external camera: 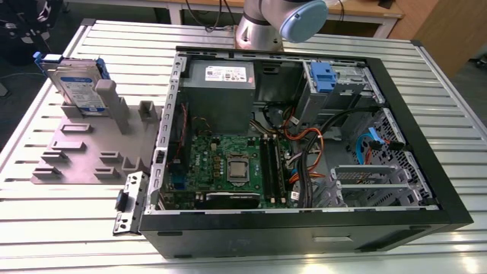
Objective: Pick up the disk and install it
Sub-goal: 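Pick up the disk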
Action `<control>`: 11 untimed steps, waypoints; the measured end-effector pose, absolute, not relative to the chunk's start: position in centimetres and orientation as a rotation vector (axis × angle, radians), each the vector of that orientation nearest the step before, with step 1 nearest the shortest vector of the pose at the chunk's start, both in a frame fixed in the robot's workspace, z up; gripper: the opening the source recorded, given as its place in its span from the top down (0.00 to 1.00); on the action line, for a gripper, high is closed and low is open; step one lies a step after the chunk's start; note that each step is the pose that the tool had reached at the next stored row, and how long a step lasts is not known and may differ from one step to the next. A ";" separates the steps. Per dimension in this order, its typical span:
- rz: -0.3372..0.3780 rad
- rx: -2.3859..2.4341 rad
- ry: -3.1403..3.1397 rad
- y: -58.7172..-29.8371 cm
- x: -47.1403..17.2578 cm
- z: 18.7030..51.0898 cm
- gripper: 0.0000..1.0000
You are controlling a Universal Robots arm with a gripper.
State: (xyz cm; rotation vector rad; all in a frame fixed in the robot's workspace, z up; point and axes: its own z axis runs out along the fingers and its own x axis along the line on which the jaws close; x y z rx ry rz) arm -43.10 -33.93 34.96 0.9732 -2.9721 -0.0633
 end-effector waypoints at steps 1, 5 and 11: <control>-0.063 0.999 -2.963 -33.9 -43.1 35.0 0.89; -0.062 1.092 -2.929 -33.9 -43.1 35.0 0.89; -0.061 1.204 -2.883 -33.9 -43.1 35.0 0.89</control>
